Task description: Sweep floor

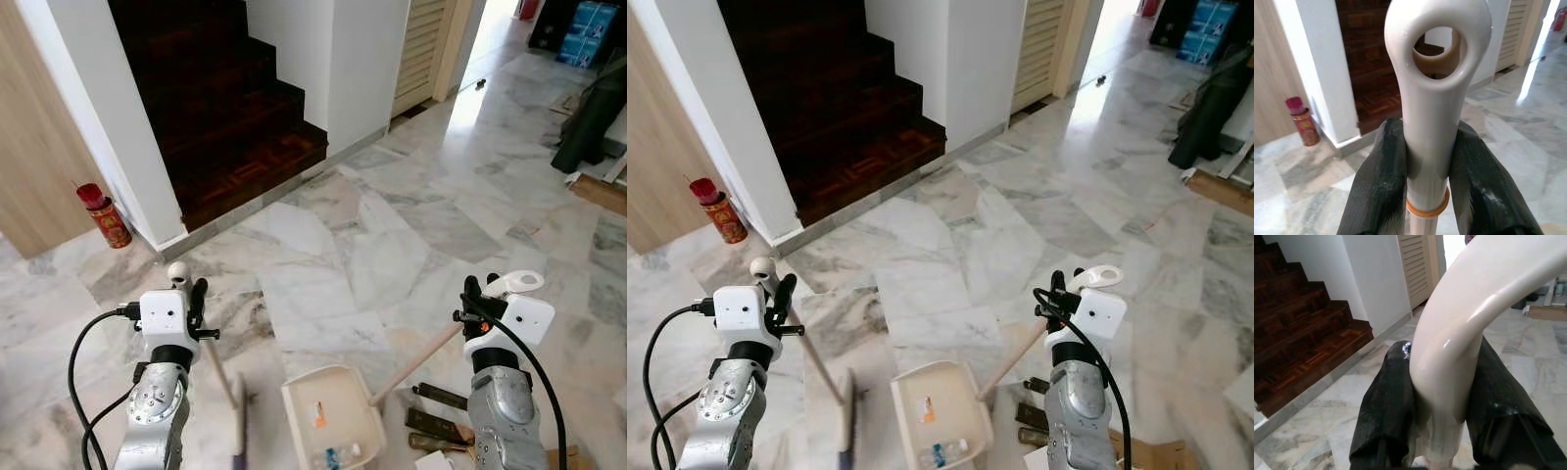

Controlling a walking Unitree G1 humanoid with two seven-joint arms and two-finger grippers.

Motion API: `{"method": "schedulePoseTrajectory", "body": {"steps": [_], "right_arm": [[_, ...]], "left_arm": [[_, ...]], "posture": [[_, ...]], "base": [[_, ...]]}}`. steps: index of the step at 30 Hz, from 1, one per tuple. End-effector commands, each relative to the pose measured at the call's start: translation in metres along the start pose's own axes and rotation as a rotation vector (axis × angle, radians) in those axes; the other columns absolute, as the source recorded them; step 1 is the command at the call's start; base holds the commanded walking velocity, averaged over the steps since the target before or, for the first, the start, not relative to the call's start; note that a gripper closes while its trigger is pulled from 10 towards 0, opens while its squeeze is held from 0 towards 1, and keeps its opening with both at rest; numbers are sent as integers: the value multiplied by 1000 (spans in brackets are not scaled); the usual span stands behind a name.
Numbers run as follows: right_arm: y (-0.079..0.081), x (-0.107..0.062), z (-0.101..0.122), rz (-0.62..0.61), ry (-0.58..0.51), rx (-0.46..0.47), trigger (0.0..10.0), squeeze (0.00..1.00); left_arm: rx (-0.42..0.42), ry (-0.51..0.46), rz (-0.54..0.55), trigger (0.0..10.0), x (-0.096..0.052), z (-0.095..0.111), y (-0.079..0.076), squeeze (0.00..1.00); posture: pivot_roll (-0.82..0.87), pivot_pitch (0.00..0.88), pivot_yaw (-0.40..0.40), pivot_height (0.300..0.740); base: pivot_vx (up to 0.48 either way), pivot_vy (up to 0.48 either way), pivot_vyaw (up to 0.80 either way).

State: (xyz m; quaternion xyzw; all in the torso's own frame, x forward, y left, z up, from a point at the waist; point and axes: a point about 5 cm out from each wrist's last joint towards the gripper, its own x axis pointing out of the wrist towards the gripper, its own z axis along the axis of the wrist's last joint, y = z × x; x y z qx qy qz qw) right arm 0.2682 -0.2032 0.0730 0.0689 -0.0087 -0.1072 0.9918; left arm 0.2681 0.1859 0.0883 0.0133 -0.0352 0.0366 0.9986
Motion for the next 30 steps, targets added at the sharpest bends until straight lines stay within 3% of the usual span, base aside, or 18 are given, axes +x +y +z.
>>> {"method": "schedulePoseTrajectory", "body": {"steps": [1, 13, 24, 30], "right_arm": [[3, 6, 13, -6, -47, 57, 10000, 0], [4, 8, 7, -54, 18, 296, 10000, 0], [8, 6, 2, -26, 50, 323, 10000, 0], [6, 6, -7, -66, 114, 444, 10000, 0]], "left_arm": [[9, -46, -1, 10000, 5, 12, 1, 0], [12, -39, -7, 10000, 5, 13, 2, 0], [13, -38, -10, 10000, 5, 13, 2, 0], [11, -37, -12, 10000, 5, 13, 1, 0]], "posture": [[33, 0, -20, 740], [38, 0, -16, 740], [40, 0, -14, 740], [42, 0, -16, 740]], "base": [[0, 0, 0], [0, 0, 0], [0, 0, 0], [0, 0, 0]]}}
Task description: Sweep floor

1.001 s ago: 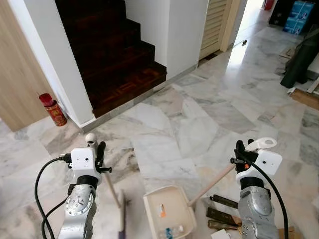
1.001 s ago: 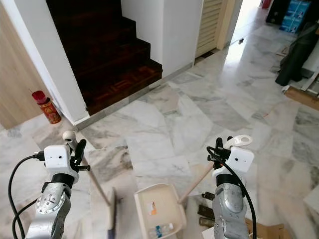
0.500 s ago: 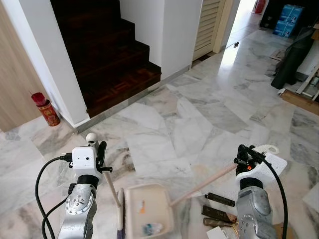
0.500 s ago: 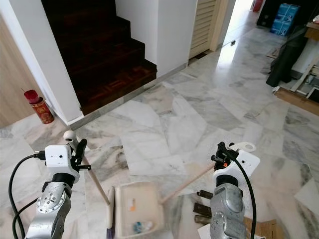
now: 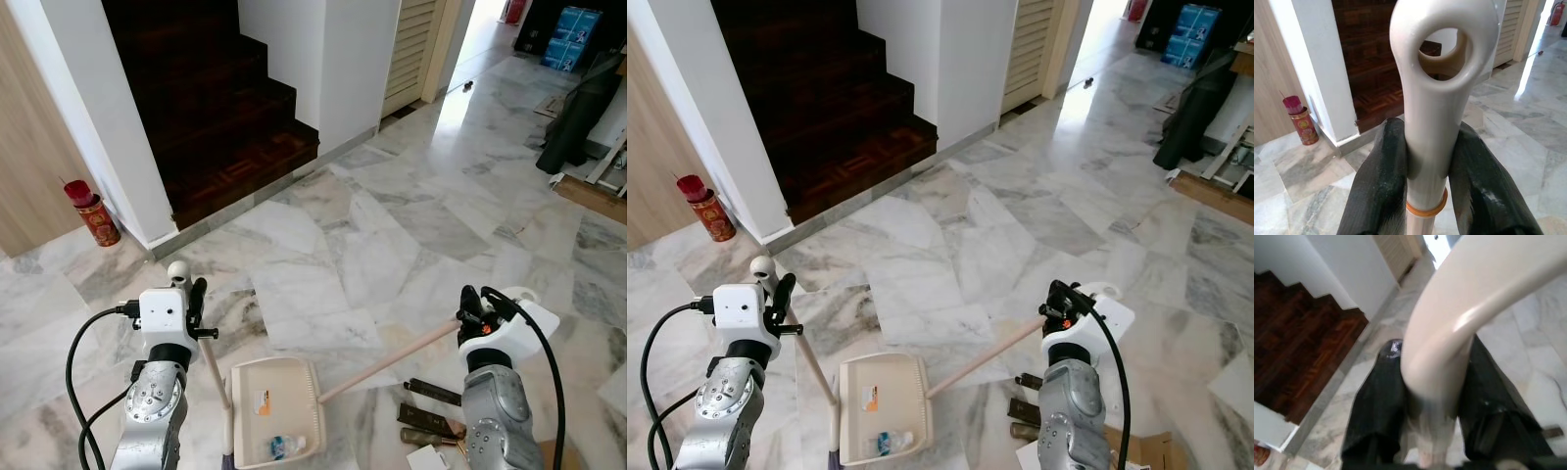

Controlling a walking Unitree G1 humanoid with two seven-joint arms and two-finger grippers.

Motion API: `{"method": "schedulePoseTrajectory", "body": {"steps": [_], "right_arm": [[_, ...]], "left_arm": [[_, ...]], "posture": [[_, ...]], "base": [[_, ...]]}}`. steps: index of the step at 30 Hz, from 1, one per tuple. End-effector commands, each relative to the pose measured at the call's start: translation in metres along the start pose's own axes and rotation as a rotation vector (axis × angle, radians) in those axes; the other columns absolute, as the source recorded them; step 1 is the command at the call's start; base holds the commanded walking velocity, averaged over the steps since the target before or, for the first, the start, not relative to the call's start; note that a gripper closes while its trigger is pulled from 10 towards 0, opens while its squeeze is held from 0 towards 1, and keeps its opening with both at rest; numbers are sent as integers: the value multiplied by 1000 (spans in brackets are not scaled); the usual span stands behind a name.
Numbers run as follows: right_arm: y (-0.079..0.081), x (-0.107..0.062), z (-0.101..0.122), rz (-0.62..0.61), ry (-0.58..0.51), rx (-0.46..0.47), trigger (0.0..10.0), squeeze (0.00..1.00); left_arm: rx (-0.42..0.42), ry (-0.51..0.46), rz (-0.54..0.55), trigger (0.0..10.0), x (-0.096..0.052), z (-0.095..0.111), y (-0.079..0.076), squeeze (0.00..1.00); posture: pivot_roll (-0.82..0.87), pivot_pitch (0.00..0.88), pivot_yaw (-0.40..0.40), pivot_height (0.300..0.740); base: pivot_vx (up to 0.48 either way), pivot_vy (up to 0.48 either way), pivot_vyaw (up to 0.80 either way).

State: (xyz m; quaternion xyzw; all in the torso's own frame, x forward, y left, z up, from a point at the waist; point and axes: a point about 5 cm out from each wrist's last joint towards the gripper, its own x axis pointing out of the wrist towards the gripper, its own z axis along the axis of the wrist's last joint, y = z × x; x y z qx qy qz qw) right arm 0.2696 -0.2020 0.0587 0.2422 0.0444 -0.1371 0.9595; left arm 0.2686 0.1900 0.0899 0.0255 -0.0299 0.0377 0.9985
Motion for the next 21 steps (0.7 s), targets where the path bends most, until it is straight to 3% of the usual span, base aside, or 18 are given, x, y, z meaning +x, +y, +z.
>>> {"method": "schedulePoseTrajectory", "body": {"steps": [1, 21], "right_arm": [[8, 3, 4, 20, -14, 102, 10000, 0], [11, 4, 9, 53, -37, 37, 10000, 0]], "left_arm": [[-15, -46, -14, 10000, 4, 11, -3, 0], [-33, -49, -18, 10000, 5, 12, -6, 0]], "posture": [[43, 0, -15, 740], [39, 0, -18, 740]], "base": [[0, 0, 0], [0, 16, 0]]}}
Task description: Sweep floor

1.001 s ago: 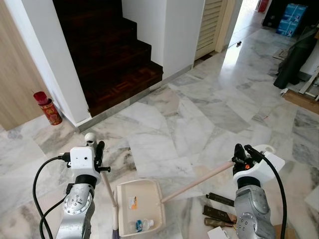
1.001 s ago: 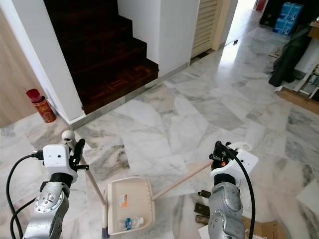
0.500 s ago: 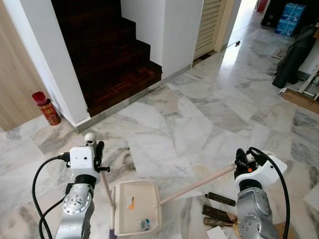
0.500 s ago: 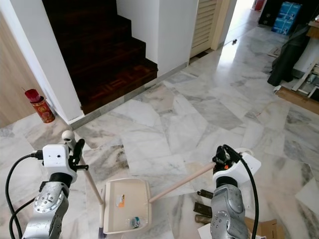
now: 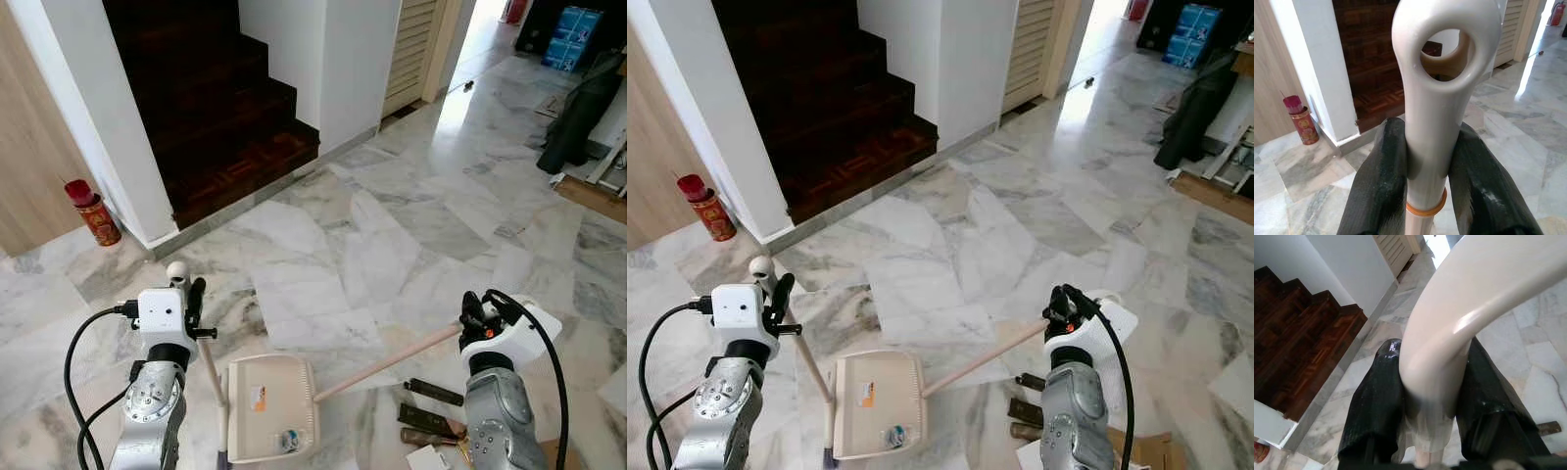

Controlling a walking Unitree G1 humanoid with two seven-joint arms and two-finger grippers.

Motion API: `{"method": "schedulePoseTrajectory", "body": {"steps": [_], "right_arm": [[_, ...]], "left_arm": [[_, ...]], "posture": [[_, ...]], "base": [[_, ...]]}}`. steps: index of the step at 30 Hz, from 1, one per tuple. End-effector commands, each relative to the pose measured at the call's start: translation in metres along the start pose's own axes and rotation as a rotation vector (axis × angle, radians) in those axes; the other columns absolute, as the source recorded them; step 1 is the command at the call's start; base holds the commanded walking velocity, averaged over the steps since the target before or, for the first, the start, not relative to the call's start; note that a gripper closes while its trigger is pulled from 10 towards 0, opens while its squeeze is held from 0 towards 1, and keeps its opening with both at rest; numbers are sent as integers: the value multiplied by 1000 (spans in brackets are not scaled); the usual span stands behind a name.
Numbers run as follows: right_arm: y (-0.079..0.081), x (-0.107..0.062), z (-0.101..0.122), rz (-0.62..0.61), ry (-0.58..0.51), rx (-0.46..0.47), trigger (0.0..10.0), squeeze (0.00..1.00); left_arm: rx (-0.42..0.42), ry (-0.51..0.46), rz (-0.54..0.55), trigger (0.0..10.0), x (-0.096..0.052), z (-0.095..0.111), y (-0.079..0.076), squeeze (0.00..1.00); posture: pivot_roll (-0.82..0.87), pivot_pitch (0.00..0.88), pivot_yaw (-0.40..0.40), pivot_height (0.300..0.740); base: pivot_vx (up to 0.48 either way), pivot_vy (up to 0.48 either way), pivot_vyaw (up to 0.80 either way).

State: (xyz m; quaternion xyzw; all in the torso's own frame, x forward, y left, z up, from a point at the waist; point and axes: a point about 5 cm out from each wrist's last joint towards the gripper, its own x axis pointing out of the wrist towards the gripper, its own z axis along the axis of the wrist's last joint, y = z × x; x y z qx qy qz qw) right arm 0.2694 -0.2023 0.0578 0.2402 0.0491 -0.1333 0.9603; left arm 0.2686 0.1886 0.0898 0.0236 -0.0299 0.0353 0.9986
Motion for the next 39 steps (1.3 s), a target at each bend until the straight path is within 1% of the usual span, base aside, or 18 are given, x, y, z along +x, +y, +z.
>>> {"method": "schedulePoseTrajectory", "body": {"steps": [1, 9, 15, 19, 28, 34, 39], "right_arm": [[12, 4, 10, 49, -48, 42, 10000, 0], [12, 4, 11, 52, -53, 36, 10000, 0], [16, 5, 13, 82, -62, -20, 10000, 0], [17, 4, 13, 84, -64, -20, 10000, 0], [17, 4, 13, 85, -68, -34, 10000, 0], [18, 4, 12, 90, -72, -41, 10000, 0], [19, 4, 12, 92, -73, -44, 10000, 0]], "left_arm": [[-29, -49, -13, 10000, 5, 12, -4, 0], [-30, -47, -16, 10000, 4, 12, -5, 0], [-28, -46, -20, 10000, 4, 11, -5, 0], [-29, -46, -22, 10000, 3, 11, -5, 0], [-29, -43, -30, 10000, 2, 10, -6, 0], [-29, -42, -32, 10000, 2, 10, -7, 0], [-29, -42, -33, 10000, 2, 10, -6, 0]], "posture": [[39, 0, -18, 740], [38, 0, -18, 740], [38, 0, -16, 740], [35, 0, -14, 740], [33, 0, -12, 740], [38, 0, -13, 740], [38, 0, -12, 740]], "base": [[0, 315, 0], [0, 326, 0], [0, 329, 0], [0, 328, 0], [0, 329, 487], [0, 326, 0], [0, 326, 619]]}}
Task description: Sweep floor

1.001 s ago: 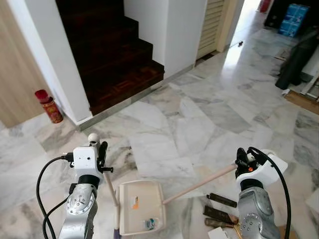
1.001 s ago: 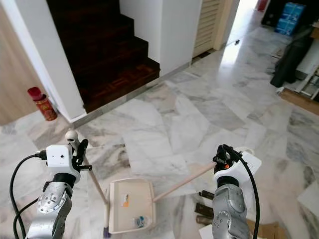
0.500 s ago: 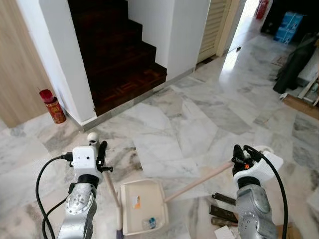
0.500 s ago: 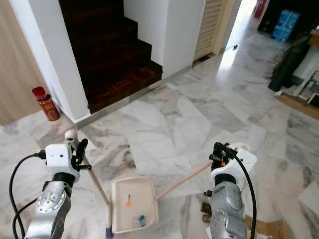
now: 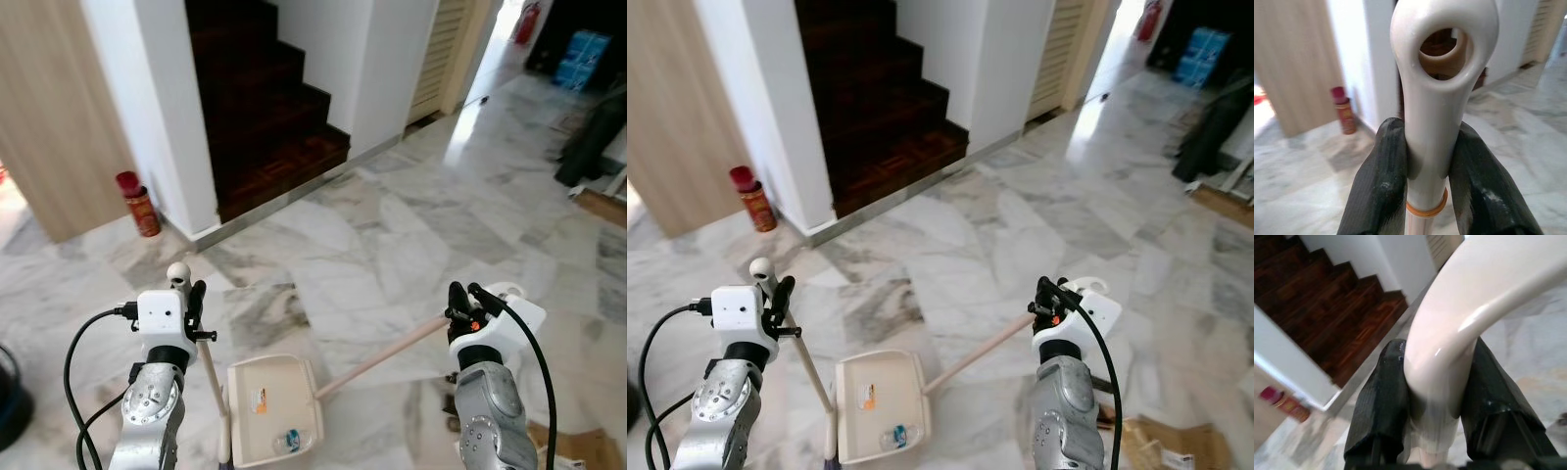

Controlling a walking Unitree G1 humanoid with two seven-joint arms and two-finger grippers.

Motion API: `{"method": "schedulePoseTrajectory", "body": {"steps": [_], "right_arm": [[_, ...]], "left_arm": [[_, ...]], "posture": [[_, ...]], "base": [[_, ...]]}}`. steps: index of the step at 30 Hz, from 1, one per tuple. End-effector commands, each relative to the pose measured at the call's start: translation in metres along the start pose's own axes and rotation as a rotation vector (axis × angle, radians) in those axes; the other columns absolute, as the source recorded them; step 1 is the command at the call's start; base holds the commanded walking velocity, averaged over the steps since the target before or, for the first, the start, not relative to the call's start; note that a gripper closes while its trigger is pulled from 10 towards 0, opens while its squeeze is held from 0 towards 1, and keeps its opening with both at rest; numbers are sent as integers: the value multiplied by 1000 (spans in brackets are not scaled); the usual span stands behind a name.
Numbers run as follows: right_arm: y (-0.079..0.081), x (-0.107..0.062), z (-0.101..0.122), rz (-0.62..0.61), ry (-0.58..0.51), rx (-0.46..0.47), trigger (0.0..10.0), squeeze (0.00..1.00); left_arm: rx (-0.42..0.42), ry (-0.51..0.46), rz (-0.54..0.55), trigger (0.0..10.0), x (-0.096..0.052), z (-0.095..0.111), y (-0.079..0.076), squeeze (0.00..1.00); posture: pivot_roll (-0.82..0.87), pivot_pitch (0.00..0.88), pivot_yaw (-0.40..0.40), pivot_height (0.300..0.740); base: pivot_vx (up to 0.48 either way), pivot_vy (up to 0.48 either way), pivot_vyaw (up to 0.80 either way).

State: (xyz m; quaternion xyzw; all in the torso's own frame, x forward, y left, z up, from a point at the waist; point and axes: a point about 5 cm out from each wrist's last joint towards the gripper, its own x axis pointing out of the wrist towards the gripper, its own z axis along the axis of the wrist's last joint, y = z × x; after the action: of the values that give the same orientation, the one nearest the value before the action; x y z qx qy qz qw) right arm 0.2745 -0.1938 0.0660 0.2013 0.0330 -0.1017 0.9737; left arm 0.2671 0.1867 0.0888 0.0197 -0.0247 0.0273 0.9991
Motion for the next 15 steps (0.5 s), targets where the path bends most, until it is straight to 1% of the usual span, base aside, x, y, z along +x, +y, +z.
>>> {"method": "schedulePoseTrajectory", "body": {"steps": [1, 2, 5, 15], "right_arm": [[5, 3, 9, 21, -48, 34, 10000, 0], [5, 3, 9, 21, -48, 34, 10000, 0], [3, 2, 9, 9, -50, 57, 10000, 0], [6, 2, 8, 15, -44, 58, 10000, 0]], "left_arm": [[-20, -52, -17, 10000, 3, 11, -4, 0], [-20, -52, -17, 10000, 3, 11, -4, 0], [-20, -51, -18, 10000, 4, 11, -5, 0], [-20, -51, -19, 10000, 4, 12, -5, 0]], "posture": [[38, 0, -12, 740], [38, 0, -12, 740], [39, 0, -11, 740], [43, 0, -11, 740]], "base": [[0, 326, 644], [0, 322, 619], [0, 326, 0], [0, 329, 0]]}}
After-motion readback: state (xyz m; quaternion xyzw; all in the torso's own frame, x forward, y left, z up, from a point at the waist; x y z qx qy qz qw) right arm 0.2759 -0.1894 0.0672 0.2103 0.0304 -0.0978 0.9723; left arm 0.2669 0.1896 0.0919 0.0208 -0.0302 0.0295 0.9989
